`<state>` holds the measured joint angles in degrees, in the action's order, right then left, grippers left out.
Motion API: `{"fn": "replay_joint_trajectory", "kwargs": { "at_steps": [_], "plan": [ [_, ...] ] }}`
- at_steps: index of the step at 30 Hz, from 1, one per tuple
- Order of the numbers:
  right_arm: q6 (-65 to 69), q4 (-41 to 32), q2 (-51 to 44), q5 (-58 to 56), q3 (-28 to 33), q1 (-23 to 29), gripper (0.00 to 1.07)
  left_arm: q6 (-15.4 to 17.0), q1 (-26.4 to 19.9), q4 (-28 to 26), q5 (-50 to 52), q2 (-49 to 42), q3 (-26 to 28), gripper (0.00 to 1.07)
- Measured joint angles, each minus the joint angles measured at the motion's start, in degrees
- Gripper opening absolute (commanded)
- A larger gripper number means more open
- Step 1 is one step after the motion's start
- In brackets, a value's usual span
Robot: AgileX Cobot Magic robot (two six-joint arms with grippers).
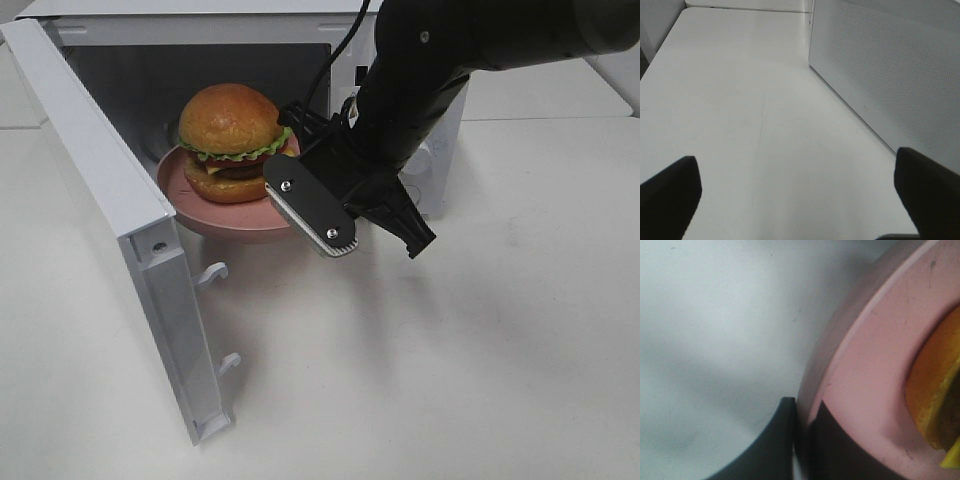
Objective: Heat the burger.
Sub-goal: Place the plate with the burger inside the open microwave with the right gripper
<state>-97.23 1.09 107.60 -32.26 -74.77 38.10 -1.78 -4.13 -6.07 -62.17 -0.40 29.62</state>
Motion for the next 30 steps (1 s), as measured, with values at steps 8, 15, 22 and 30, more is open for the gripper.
{"fn": "replay_joint_trajectory", "kwargs": {
  "at_steps": [8,15,22,30],
  "plan": [
    [0.11,0.11,4.01,-1.49,-5.90,0.00,0.00,0.00,0.00,0.00,0.00,0.00,0.00,1.01],
    [2.01,1.03,8.02,-3.09,-11.52,0.00,0.00,0.00,0.00,0.00,0.00,0.00,0.00,1.01],
    [3.67,2.46,11.63,-3.38,-16.33,0.00,0.00,0.00,0.00,0.00,0.00,0.00,0.00,1.01],
    [8.08,4.93,15.99,-4.98,-23.20,0.00,0.00,0.00,0.00,0.00,0.00,0.00,0.00,1.01]
  ]
}}
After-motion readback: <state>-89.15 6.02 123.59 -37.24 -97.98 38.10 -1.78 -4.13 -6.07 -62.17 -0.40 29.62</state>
